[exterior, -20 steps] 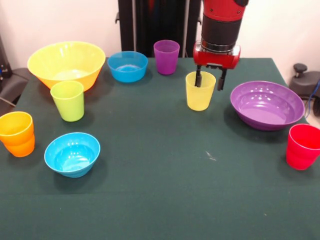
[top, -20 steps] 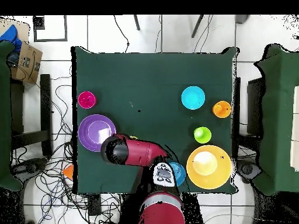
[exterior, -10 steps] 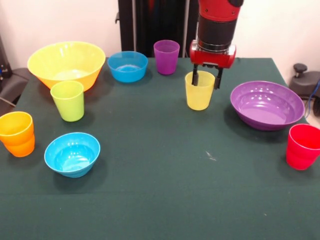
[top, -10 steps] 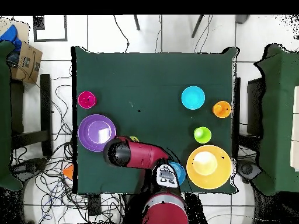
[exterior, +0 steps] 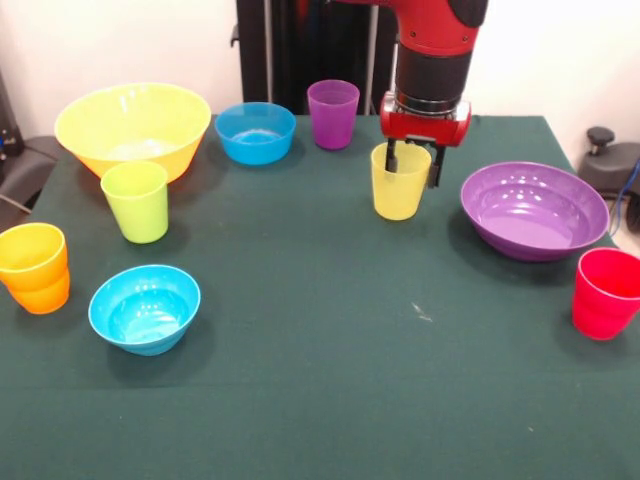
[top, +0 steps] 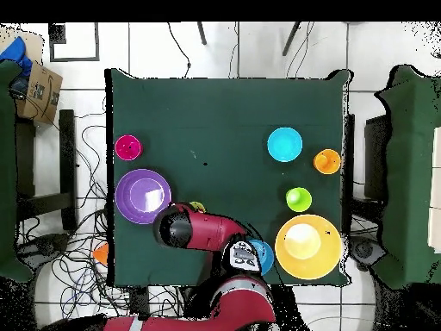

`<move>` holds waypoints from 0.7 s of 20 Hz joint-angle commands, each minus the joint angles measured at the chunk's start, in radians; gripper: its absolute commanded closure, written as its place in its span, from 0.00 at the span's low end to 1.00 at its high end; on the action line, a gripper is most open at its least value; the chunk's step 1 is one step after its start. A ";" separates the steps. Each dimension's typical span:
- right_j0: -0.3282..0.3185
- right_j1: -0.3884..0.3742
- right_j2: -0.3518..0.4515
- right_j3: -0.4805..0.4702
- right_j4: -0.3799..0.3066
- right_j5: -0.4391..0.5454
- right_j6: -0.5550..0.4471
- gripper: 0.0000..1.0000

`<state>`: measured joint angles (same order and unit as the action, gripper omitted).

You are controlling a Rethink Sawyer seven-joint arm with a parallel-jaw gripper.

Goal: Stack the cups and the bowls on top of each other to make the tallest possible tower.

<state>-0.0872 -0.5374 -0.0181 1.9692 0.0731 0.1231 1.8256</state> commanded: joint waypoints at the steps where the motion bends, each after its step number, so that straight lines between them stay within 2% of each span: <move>1: 0.013 0.076 0.092 0.024 -0.021 -0.070 0.158 0.00; 10: 0.014 0.095 0.091 0.005 -0.020 -0.094 0.153 0.00; 14: 0.010 0.134 0.084 -0.027 -0.028 -0.118 0.141 0.00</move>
<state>-0.0834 -0.4660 -0.0134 1.9704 0.0741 0.0787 1.8256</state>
